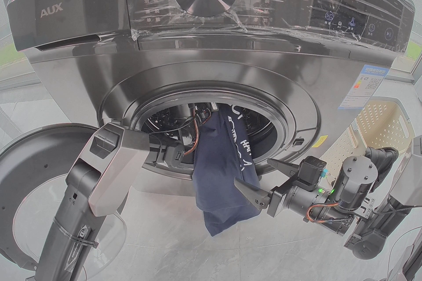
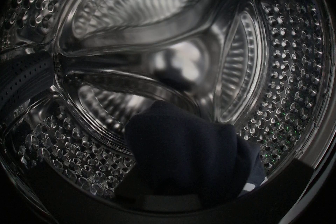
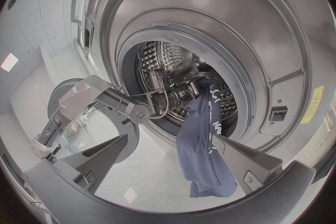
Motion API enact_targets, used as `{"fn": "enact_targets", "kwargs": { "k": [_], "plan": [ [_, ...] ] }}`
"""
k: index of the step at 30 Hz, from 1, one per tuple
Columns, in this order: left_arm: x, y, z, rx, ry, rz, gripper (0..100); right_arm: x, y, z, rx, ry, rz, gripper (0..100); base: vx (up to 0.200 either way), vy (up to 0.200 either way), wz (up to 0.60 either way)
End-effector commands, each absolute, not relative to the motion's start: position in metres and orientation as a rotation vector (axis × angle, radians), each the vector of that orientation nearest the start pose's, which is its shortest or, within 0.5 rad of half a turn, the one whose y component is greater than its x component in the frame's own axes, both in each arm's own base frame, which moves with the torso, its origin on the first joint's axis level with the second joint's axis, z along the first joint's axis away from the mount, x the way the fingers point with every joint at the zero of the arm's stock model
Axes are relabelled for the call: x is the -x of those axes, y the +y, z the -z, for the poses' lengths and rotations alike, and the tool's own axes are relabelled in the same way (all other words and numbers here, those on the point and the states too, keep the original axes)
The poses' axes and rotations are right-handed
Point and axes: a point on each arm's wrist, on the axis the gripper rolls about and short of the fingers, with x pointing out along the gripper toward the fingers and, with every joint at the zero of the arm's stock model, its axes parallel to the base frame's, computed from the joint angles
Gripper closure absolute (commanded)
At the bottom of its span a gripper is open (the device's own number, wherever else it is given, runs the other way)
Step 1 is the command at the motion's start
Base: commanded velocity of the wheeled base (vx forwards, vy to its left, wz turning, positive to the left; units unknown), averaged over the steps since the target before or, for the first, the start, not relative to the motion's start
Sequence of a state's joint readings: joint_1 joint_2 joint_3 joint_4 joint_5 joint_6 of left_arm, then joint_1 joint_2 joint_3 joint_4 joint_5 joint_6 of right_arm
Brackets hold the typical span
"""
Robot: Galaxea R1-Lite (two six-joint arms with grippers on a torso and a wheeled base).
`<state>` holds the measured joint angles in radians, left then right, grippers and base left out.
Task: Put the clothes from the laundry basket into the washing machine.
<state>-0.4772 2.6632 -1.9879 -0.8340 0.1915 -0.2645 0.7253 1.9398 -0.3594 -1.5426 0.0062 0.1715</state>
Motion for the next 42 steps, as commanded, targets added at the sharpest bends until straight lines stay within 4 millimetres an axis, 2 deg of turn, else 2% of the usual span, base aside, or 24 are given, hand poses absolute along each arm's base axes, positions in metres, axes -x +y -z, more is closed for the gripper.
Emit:
{"fn": "enact_targets", "kwargs": {
  "k": [1,2,7,18,20,27,31,34,42],
  "plan": [
    [-0.495,-0.246,-0.098,0.316,-0.112,0.291,100,-0.213,0.189,-0.099,-0.148,0.102,-0.728,0,0.000,0.000,0.00],
    [-0.494,-0.248,-0.098,0.316,-0.110,0.294,0,-0.213,0.189,-0.099,-0.148,0.102,-0.728,0,0.000,0.000,0.00],
    [-0.491,-0.249,-0.102,0.328,-0.079,0.274,0,-0.213,0.189,-0.099,-0.149,0.102,-0.726,0,0.000,0.000,0.00],
    [-0.444,-0.251,-0.091,0.255,0.216,0.288,0,-0.213,0.189,-0.099,-0.149,0.102,-0.728,0,0.000,0.000,0.00],
    [-0.440,-0.251,-0.089,0.249,0.233,0.290,0,-0.213,0.189,-0.099,-0.148,0.102,-0.728,0,0.000,0.000,0.00],
    [-0.421,-0.260,-0.091,0.245,0.263,0.375,0,-0.213,0.189,-0.099,-0.148,0.102,-0.728,0,0.000,0.000,0.00],
    [-0.399,-0.275,-0.094,0.242,0.279,0.479,0,-0.213,0.189,-0.099,-0.148,0.102,-0.728,0,0.000,0.000,0.00],
    [-0.383,-0.283,-0.089,0.228,0.309,0.539,0,-0.213,0.189,-0.099,-0.148,0.102,-0.726,0,0.000,0.000,0.00],
    [-0.369,-0.281,-0.068,0.169,0.357,0.588,0,-0.214,0.188,-0.100,-0.148,0.100,-0.722,0,0.000,0.000,0.00]
  ]
}}
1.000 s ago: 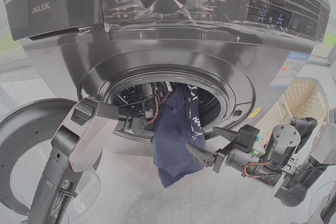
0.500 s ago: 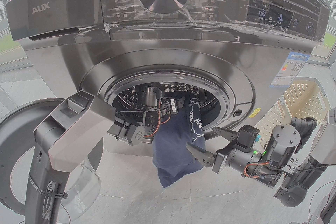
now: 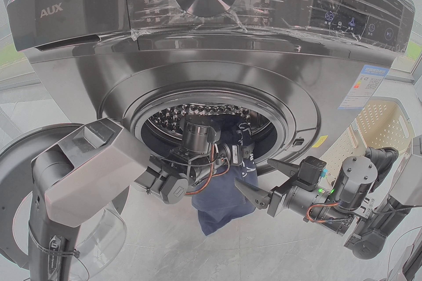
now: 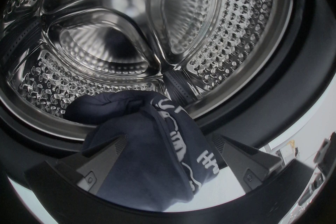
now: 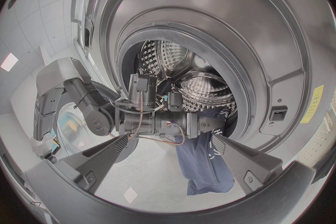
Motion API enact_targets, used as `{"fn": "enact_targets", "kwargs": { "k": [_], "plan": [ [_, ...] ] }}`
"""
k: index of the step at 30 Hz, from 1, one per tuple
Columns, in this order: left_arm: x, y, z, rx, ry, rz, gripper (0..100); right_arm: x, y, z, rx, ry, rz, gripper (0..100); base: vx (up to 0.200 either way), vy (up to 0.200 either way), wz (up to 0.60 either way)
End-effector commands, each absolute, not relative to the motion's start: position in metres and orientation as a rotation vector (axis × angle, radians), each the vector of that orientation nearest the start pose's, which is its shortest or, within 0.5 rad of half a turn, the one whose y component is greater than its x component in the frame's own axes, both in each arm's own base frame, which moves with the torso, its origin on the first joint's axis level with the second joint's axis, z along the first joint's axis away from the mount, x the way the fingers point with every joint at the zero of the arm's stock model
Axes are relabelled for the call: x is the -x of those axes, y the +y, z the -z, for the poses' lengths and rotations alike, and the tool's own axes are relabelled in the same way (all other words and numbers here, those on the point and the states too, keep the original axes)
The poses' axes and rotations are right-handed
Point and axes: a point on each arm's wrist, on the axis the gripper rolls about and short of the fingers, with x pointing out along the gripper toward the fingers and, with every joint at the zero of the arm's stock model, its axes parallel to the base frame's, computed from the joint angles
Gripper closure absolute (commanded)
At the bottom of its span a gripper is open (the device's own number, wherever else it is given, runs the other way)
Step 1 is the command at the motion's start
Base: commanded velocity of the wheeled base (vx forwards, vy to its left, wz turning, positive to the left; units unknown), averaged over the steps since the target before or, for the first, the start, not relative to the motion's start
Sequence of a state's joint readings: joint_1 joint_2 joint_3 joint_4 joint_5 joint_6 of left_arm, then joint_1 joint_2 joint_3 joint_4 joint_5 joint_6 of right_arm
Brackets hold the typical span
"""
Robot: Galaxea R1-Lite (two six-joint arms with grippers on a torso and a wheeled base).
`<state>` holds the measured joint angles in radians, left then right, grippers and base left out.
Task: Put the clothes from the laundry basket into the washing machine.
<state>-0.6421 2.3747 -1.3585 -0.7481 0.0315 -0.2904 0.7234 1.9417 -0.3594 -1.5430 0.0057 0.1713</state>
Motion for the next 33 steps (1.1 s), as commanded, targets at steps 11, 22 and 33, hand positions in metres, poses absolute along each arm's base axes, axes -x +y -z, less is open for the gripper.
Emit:
{"fn": "enact_targets", "kwargs": {
  "k": [11,22,33],
  "plan": [
    [-0.370,-0.285,-0.047,0.139,0.383,0.598,100,-0.213,0.189,-0.100,-0.150,0.099,-0.725,0,0.000,0.000,0.00],
    [-0.401,-0.283,-0.055,0.196,0.232,0.565,100,-0.214,0.189,-0.100,-0.150,0.101,-0.725,0,0.000,0.000,0.00],
    [-0.445,-0.262,-0.090,0.273,-0.007,0.407,100,-0.213,0.190,-0.101,-0.151,0.097,-0.728,0,0.000,0.000,0.00]
  ]
}}
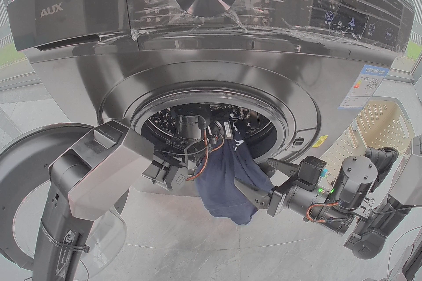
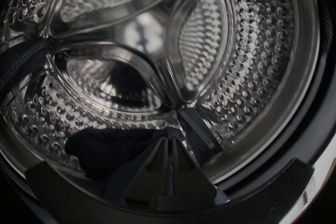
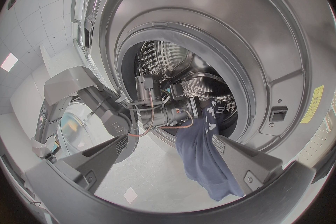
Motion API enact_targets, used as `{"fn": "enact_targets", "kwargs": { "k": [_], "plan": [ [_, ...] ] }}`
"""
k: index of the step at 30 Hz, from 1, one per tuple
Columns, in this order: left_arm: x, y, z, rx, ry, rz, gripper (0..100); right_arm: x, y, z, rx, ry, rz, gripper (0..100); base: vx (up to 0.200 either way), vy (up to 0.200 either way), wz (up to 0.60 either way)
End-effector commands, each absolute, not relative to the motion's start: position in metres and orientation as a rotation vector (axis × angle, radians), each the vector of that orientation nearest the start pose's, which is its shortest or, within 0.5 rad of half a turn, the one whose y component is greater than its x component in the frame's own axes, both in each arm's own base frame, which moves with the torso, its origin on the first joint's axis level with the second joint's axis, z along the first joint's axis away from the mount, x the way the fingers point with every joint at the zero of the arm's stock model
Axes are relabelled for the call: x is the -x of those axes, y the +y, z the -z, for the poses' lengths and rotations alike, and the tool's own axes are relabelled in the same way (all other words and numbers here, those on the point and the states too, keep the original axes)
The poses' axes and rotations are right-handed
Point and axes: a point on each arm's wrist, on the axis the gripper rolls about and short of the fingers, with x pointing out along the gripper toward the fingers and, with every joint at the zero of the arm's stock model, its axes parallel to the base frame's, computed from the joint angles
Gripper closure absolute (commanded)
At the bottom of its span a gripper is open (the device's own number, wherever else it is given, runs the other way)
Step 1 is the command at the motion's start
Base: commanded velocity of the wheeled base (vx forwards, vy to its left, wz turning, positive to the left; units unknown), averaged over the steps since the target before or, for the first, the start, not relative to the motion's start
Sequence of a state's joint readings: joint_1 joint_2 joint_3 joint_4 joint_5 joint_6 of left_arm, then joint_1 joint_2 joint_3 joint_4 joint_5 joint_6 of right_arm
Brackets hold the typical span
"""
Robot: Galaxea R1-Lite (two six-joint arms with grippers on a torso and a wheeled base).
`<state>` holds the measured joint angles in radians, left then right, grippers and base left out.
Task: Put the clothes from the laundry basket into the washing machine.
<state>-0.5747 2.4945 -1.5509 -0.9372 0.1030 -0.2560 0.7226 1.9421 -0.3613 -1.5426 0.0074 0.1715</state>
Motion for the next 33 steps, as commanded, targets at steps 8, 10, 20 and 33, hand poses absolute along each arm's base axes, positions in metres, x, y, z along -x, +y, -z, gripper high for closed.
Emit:
{"fn": "enact_targets", "kwargs": {
  "k": [8,10,20,33],
  "plan": [
    [-0.459,-0.259,-0.098,0.310,-0.059,0.364,100,-0.213,0.189,-0.100,-0.151,0.098,-0.727,0,0.000,0.000,0.00],
    [-0.457,-0.260,-0.093,0.303,-0.041,0.364,100,-0.214,0.189,-0.100,-0.150,0.099,-0.726,0,0.000,0.000,0.00],
    [-0.411,-0.279,-0.076,0.257,0.112,0.484,0,-0.213,0.189,-0.100,-0.150,0.099,-0.726,0,0.000,0.000,0.00],
    [-0.397,-0.287,-0.043,0.207,0.223,0.527,0,-0.213,0.189,-0.100,-0.149,0.099,-0.728,0,0.000,0.000,0.00]
  ]
}}
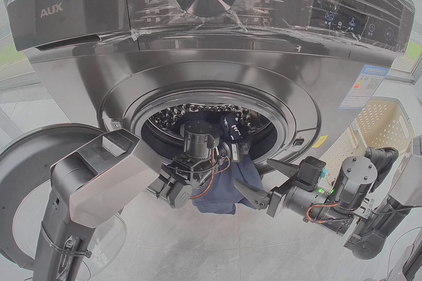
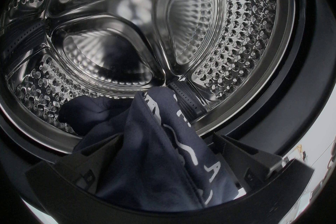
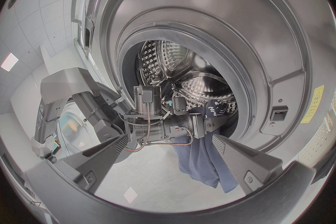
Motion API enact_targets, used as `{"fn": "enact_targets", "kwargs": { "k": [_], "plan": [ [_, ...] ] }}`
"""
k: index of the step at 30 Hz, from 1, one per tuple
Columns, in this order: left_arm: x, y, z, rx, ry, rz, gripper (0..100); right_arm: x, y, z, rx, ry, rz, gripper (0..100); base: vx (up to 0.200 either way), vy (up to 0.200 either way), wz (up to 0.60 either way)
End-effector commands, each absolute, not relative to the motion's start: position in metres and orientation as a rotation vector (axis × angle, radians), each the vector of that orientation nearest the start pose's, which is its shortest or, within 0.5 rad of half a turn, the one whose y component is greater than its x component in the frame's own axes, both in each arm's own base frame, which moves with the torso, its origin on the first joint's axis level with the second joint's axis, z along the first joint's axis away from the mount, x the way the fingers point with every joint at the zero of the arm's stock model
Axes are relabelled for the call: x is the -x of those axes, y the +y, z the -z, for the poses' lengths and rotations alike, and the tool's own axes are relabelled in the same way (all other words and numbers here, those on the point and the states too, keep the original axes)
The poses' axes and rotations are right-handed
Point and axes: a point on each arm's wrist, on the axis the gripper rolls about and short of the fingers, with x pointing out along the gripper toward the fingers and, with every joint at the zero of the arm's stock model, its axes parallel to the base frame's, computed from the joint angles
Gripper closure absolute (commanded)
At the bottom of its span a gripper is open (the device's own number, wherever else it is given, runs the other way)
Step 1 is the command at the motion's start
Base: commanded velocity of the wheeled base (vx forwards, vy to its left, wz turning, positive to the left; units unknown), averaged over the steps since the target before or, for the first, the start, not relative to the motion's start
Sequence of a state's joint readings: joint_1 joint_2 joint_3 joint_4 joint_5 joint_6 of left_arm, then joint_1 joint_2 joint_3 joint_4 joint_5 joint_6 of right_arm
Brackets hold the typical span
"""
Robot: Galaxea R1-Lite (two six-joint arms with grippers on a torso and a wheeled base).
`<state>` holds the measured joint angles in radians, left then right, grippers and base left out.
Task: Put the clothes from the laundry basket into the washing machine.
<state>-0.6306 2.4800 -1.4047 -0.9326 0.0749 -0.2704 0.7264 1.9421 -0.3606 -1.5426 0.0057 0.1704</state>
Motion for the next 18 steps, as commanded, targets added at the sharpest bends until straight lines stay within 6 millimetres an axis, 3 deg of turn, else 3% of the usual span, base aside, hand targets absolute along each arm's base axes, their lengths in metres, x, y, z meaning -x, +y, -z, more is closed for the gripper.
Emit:
{"fn": "enact_targets", "kwargs": {
  "k": [1,2,8,18],
  "plan": [
    [-0.397,-0.286,-0.041,0.206,0.226,0.526,0,-0.213,0.189,-0.100,-0.149,0.099,-0.728,0,0.000,0.000,0.00],
    [-0.398,-0.286,-0.040,0.206,0.229,0.524,100,-0.213,0.189,-0.100,-0.149,0.099,-0.727,0,0.000,0.000,0.00],
    [-0.402,-0.285,-0.047,0.217,0.203,0.522,100,-0.213,0.189,-0.100,-0.150,0.100,-0.730,0,0.000,0.000,0.00],
    [-0.451,-0.257,-0.106,0.312,-0.063,0.385,100,-0.213,0.190,-0.100,-0.150,0.100,-0.728,0,0.000,0.000,0.00]
  ]
}}
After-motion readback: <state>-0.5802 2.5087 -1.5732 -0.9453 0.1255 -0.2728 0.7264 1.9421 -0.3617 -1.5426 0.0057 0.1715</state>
